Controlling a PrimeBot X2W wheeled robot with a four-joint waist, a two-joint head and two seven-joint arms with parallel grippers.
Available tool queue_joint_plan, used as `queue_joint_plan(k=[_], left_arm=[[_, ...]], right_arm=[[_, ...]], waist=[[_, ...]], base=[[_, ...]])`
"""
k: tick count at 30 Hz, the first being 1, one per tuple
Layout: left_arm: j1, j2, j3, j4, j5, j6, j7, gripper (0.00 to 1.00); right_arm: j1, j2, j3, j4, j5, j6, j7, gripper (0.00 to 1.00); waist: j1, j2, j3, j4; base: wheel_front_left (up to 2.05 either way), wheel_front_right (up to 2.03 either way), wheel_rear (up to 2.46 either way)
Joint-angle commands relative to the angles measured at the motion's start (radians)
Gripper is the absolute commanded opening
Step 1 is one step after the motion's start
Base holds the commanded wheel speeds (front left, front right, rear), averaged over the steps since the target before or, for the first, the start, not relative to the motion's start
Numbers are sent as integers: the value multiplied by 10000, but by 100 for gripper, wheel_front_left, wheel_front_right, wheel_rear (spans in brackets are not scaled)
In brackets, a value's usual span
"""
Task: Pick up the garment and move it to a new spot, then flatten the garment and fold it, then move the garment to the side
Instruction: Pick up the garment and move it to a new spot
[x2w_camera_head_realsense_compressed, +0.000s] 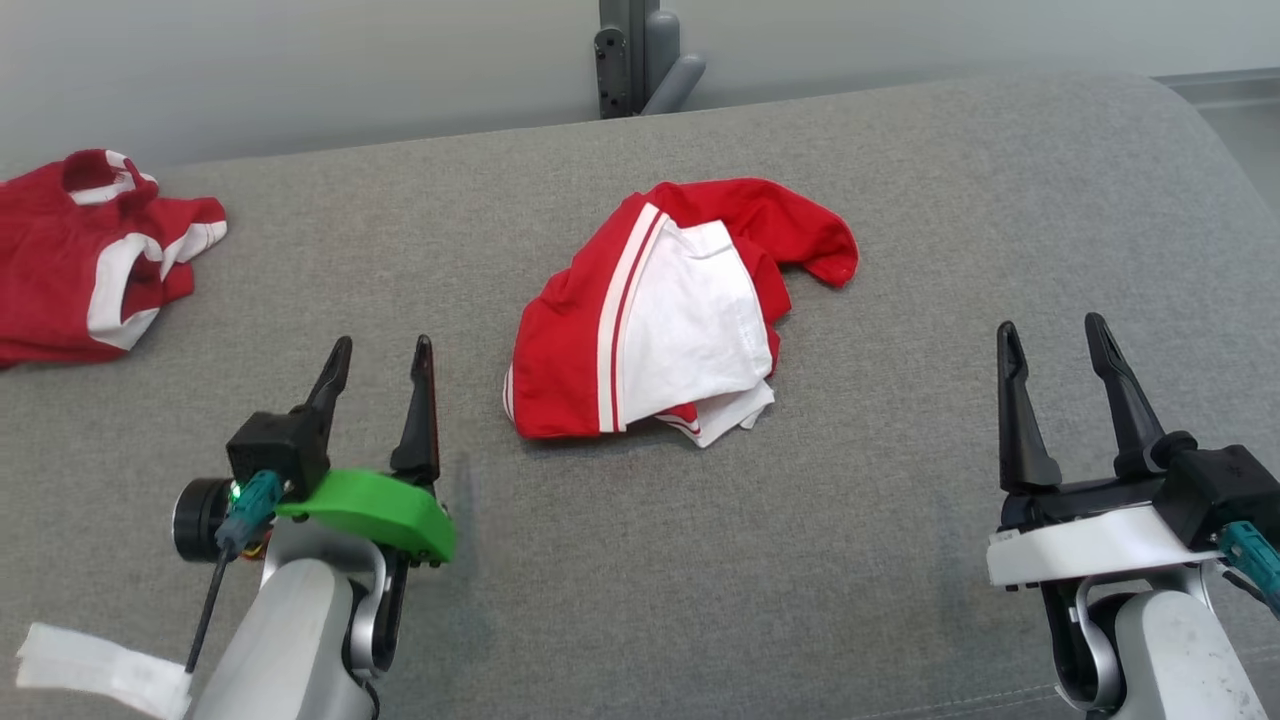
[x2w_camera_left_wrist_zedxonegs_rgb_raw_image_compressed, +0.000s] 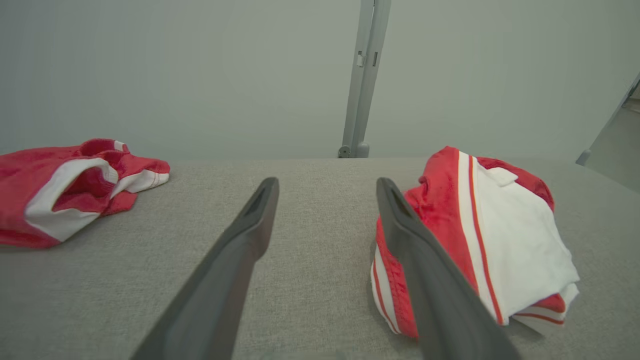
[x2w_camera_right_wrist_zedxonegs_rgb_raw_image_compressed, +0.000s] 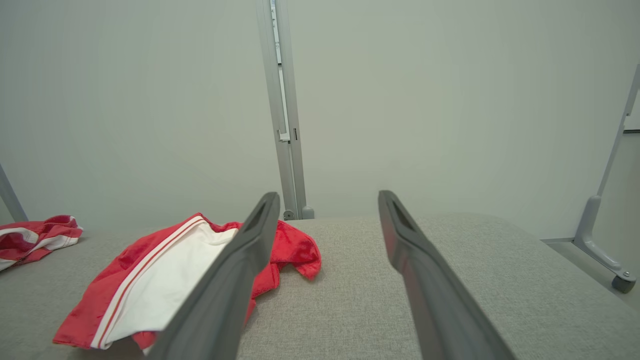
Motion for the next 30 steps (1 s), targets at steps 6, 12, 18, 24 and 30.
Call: queue_joint_plan(k=[6,12,18,24,30], left_arm=[[1465,-97,1001,-1186,554,239,0,100],[2736,-411,1875,-2230,1064,237,-1,100],[3558,-677,2205,-2424,1474,16,-1,100],[3771,-810,2464,-2382,1634,-167,-1,100],[3887,-925,2736,-2431,1827,-312,-1,100]], right_arm=[[287,-25,-52,113,-3,1,-37,100],[446,-25,111,240,123,1,-37,100],[748,-25,172,373,166,1,-37,100],[942,-25,222,451,191,1,-37,100],[944,-25,299,505,236,1,-37,100]], waist=[[1,57,-359,295],[1,57,-499,375],[1,57,-597,478],[1,57,-643,526],[1,57,-679,492]], base=[[0,0,0],[0,0,0],[0,0,0],[0,0,0],[0,0,0]])
